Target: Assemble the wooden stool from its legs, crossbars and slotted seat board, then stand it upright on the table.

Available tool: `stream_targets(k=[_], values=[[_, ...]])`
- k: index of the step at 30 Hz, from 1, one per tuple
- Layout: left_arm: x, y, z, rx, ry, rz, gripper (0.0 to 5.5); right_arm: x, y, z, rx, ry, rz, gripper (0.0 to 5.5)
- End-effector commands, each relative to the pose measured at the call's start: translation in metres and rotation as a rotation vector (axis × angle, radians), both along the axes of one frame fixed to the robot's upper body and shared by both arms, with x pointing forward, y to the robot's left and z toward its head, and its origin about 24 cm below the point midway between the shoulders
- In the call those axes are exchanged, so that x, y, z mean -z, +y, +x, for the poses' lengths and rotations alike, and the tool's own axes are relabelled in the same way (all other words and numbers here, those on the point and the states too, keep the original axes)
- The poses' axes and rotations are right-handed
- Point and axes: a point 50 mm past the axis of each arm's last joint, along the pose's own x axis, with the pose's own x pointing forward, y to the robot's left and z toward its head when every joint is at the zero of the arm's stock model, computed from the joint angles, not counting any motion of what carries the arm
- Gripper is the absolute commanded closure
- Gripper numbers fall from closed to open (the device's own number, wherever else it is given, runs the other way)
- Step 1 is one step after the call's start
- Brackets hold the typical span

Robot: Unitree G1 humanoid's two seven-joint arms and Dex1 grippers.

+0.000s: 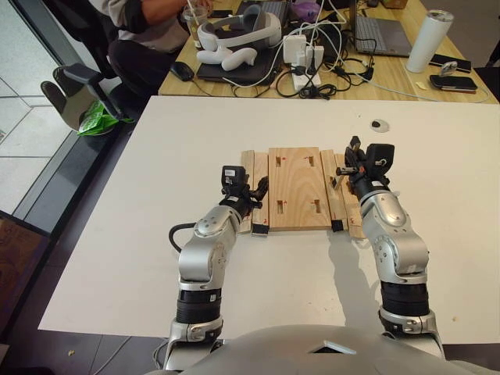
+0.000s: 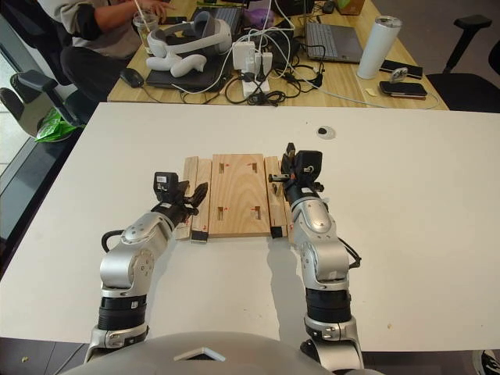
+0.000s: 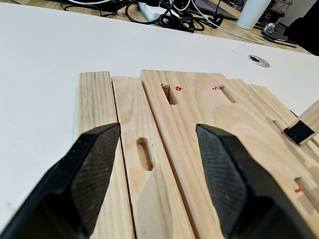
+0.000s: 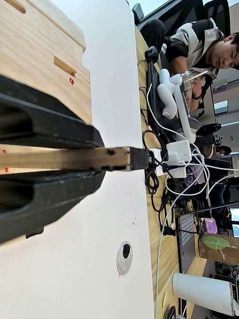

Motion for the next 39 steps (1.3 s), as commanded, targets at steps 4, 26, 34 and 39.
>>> stream_targets(k=[4, 26, 34, 39], values=[[0.002, -0.002, 0.003, 0.009, 0.003, -0.017, 2.69, 0.006, 0.003, 0.003, -0.002, 0.017, -0.014, 5.10], [-0.002, -0.006, 0.003, 0.035, -0.013, -0.044, 2.69, 0.012, 0.006, 0.025, -0.025, -0.105, -0.069, 5.10], [-0.004, -0.008, 0.003, 0.050, -0.019, -0.051, 2.69, 0.011, 0.009, 0.028, -0.048, -0.172, -0.019, 5.10], [-0.007, -0.008, 0.003, 0.061, -0.023, -0.062, 2.69, 0.019, 0.004, 0.026, -0.022, -0.166, -0.037, 5.10]])
